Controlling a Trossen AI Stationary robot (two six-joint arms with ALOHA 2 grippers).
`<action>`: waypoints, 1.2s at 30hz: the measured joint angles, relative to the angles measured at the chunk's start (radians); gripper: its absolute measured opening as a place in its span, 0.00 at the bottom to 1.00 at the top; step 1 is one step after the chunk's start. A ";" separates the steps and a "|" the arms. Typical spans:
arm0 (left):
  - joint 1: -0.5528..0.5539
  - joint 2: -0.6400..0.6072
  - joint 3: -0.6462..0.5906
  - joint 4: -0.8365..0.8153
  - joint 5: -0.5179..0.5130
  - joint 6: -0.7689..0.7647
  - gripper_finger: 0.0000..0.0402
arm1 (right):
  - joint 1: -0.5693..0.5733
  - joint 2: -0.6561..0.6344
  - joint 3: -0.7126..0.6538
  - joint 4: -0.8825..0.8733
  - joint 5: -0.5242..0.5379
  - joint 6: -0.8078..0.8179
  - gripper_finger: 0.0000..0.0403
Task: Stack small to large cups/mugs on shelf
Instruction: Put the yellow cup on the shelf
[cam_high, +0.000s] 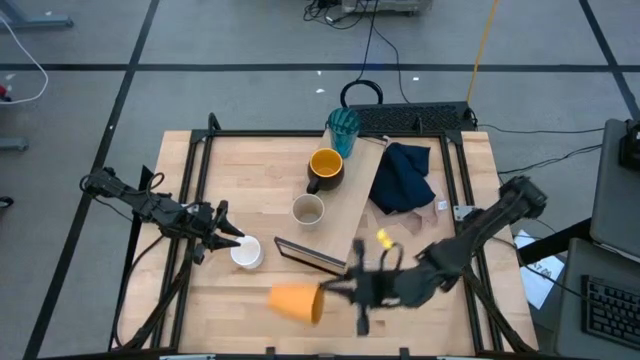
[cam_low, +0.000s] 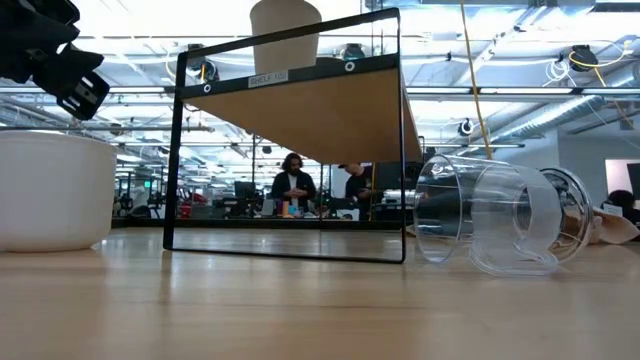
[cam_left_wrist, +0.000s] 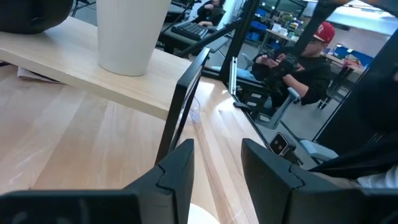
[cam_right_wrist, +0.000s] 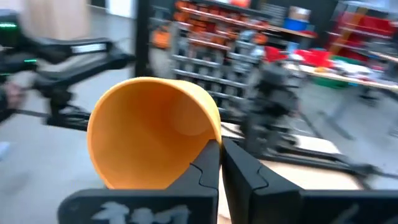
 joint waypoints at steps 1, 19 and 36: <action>0.000 0.000 0.000 0.000 0.000 0.000 0.33 | -0.004 -0.029 0.000 -0.034 0.030 0.003 0.00; 0.000 0.000 0.000 0.070 -0.001 0.092 0.33 | -0.219 -0.384 0.000 -0.559 0.172 0.137 0.00; 0.000 0.000 0.000 0.181 -0.154 0.305 0.33 | -0.657 -0.446 0.000 -0.908 -0.220 0.270 0.00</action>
